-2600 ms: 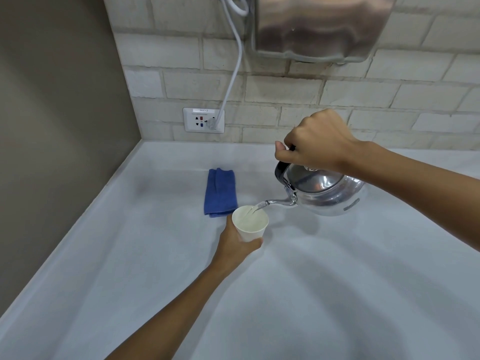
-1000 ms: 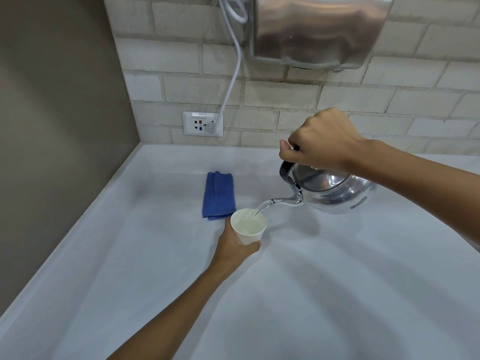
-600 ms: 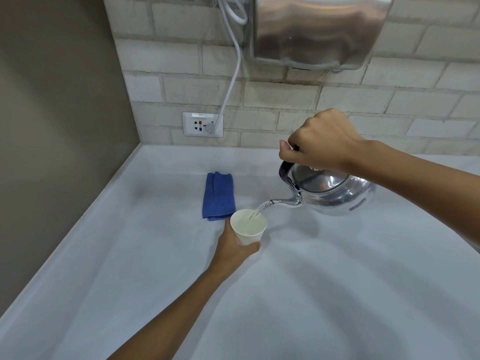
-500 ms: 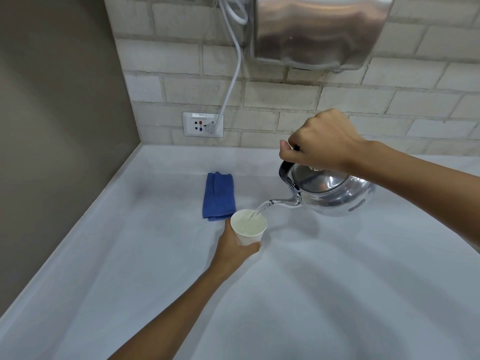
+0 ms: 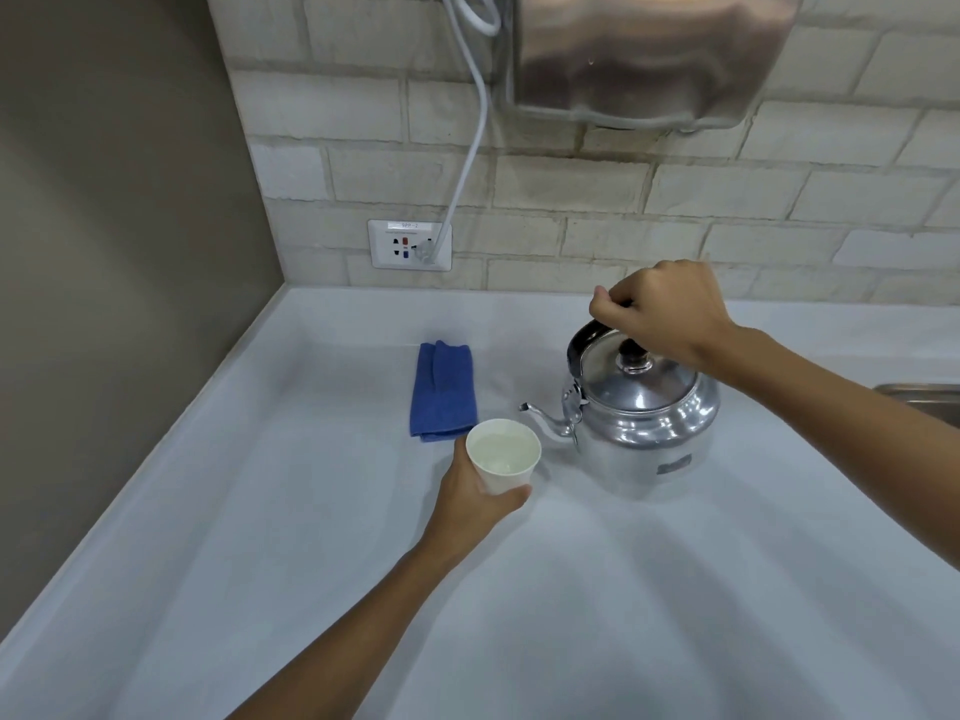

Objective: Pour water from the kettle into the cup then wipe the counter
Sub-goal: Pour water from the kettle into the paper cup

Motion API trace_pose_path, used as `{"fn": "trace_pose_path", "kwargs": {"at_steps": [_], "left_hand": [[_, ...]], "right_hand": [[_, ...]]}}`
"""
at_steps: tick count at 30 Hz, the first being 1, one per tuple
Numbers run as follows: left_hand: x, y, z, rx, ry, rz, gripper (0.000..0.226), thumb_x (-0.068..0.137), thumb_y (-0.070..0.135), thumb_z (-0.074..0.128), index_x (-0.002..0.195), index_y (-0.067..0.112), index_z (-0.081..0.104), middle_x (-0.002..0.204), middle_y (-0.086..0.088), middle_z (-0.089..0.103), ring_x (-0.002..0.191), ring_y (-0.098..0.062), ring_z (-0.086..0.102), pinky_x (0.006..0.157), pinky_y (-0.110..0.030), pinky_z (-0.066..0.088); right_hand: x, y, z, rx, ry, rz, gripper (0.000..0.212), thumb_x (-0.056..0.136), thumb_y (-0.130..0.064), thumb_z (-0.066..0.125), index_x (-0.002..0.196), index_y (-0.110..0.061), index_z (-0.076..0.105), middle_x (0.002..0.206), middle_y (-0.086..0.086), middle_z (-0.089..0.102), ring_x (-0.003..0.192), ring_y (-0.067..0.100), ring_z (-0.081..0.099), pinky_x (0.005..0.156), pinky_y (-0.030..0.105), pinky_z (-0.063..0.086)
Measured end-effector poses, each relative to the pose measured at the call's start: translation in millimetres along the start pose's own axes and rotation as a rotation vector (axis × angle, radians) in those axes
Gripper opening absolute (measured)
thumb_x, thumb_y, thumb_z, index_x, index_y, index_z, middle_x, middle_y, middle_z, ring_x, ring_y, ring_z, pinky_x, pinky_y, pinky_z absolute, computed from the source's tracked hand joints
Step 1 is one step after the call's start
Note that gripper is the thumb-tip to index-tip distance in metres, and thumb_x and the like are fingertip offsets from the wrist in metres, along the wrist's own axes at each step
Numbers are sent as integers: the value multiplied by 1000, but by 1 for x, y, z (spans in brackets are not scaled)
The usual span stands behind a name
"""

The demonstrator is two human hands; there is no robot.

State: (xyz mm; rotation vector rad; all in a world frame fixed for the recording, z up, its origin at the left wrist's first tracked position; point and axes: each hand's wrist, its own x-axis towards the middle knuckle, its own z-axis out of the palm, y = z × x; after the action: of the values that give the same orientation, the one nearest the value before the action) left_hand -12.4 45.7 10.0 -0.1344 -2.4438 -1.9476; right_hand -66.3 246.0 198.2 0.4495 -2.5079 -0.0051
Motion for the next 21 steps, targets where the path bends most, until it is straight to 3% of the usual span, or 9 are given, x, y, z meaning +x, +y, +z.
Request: {"fn": "trace_pose_path", "kwargs": {"at_steps": [7, 11, 21], "left_hand": [[1, -2, -1, 30, -6, -26, 77, 62, 21, 83, 121, 29, 34, 107, 15, 49, 96, -1, 47, 67, -4, 40], [2, -2, -1, 35, -19, -39, 84, 62, 22, 83, 129, 24, 33, 115, 9, 50, 103, -7, 47, 77, -13, 38], [1, -2, -3, 46, -25, -61, 73, 62, 25, 84, 117, 33, 36, 105, 23, 49, 97, 7, 48, 71, -6, 42]], "right_hand": [[19, 25, 43, 185, -31, 293, 49, 81, -34, 47, 41, -15, 25, 39, 1, 23, 40, 19, 23, 46, 26, 23], [35, 31, 63, 278, -47, 413, 50, 79, -34, 48, 39, -16, 23, 38, -1, 23, 39, 19, 24, 45, 27, 24], [67, 32, 97, 354, -73, 505, 47, 76, -30, 49, 39, -15, 25, 39, 0, 25, 40, 19, 24, 45, 27, 22]]}}
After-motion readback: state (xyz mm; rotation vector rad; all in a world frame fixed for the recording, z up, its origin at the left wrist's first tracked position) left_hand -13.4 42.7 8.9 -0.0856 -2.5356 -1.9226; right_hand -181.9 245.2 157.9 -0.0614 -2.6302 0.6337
